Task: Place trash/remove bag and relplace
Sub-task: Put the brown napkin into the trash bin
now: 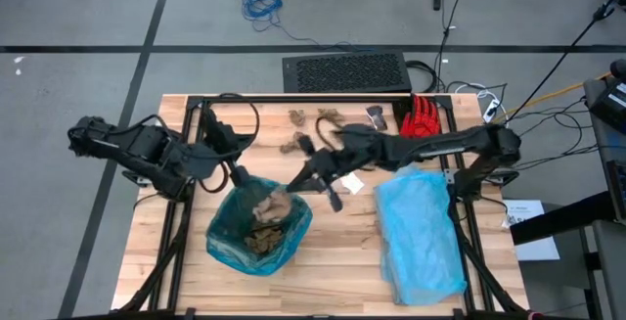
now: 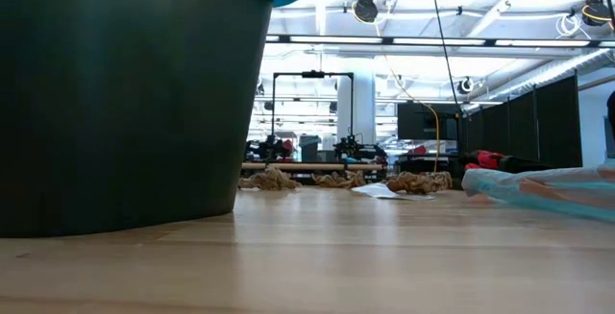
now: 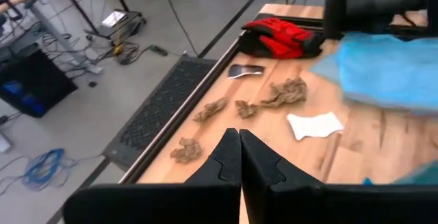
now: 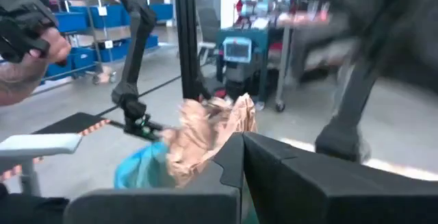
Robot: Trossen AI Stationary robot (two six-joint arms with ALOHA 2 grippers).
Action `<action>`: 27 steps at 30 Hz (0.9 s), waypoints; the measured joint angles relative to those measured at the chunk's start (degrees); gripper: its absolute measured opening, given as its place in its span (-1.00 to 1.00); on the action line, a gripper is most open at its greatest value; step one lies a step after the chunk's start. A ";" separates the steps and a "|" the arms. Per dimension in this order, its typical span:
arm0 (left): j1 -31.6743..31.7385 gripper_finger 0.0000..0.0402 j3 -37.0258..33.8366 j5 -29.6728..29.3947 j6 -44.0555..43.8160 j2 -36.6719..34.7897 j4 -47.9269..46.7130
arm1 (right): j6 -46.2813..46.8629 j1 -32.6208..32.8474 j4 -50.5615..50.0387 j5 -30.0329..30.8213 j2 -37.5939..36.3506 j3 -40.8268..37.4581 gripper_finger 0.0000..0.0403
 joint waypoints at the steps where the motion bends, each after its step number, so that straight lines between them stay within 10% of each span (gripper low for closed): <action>1: 0.39 -1.00 0.00 0.00 -0.01 0.11 -0.03 | 1.25 -0.02 0.23 -0.16 1.31 -0.01 -1.00; 18: 19.43 -0.93 0.00 7.38 11.20 5.69 -1.82 | 1.73 -4.52 -8.29 -0.14 -0.69 -0.02 -0.01; 27: 38.03 -0.99 0.00 34.35 26.89 10.31 4.72 | -9.96 -19.31 -32.08 0.06 -18.04 0.00 -0.93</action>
